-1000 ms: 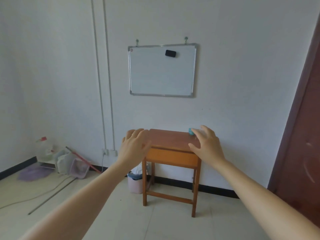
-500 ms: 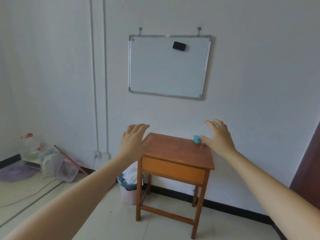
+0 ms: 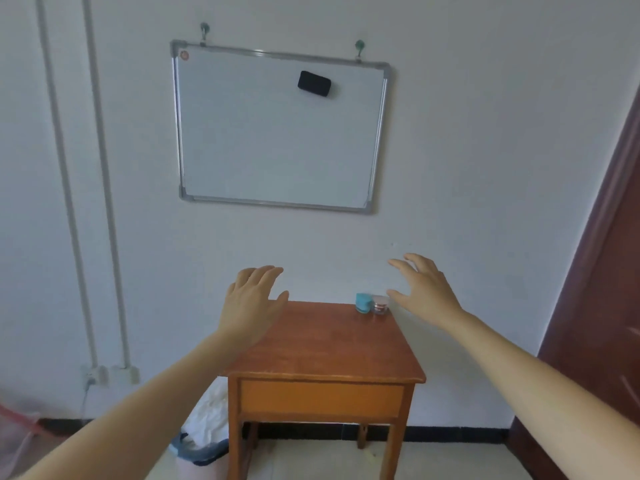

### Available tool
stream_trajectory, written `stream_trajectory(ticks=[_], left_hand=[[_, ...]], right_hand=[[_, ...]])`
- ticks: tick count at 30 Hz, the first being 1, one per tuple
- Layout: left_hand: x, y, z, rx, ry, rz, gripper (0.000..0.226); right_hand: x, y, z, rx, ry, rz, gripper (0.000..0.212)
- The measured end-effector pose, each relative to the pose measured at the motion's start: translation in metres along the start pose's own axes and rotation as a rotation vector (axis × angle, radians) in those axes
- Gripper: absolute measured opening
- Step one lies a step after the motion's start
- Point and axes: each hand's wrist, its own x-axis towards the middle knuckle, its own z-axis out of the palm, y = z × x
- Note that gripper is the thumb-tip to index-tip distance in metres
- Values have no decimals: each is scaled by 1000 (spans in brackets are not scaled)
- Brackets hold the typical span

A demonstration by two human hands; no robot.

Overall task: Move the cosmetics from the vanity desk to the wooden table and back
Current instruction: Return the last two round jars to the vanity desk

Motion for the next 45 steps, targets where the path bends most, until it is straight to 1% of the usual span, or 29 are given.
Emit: stream_trajectory(ticks=[6, 9, 13, 16, 19, 23, 27, 31, 37, 39, 41, 45], left_hand=[[31, -20, 95, -127, -182, -29, 46], [49, -16, 148, -166, -267, -60, 48], [87, -9, 214, -148, -345, -40, 52], [120, -9, 263, -136, -388, -85, 55], [149, -10, 312, -130, -426, -152, 56], [172, -15, 370, -155, -464, -244, 56], [186, -23, 420, -138, -520, -285, 56], [206, -29, 464, -129, -577, -316, 58], [257, -47, 532, -224, -602, -332, 63], [277, -52, 555, -286, -574, -364, 66], [293, -56, 577, -351, -542, -401, 72], [308, -63, 623, -421, -525, -408, 89]], right_hand=[[0, 45, 64, -19, -182, 166, 61], [7, 89, 85, 8, -185, 288, 63], [39, 147, 116, 58, -171, 373, 63], [72, 184, 149, 118, -163, 392, 64], [100, 214, 189, 149, -245, 396, 65], [135, 250, 232, 181, -291, 417, 65], [155, 269, 272, 187, -397, 428, 64], [181, 284, 303, 214, -435, 452, 63], [232, 305, 350, 208, -490, 506, 64], [253, 312, 365, 215, -511, 530, 65], [278, 318, 383, 229, -529, 540, 65], [321, 328, 423, 277, -475, 562, 66]])
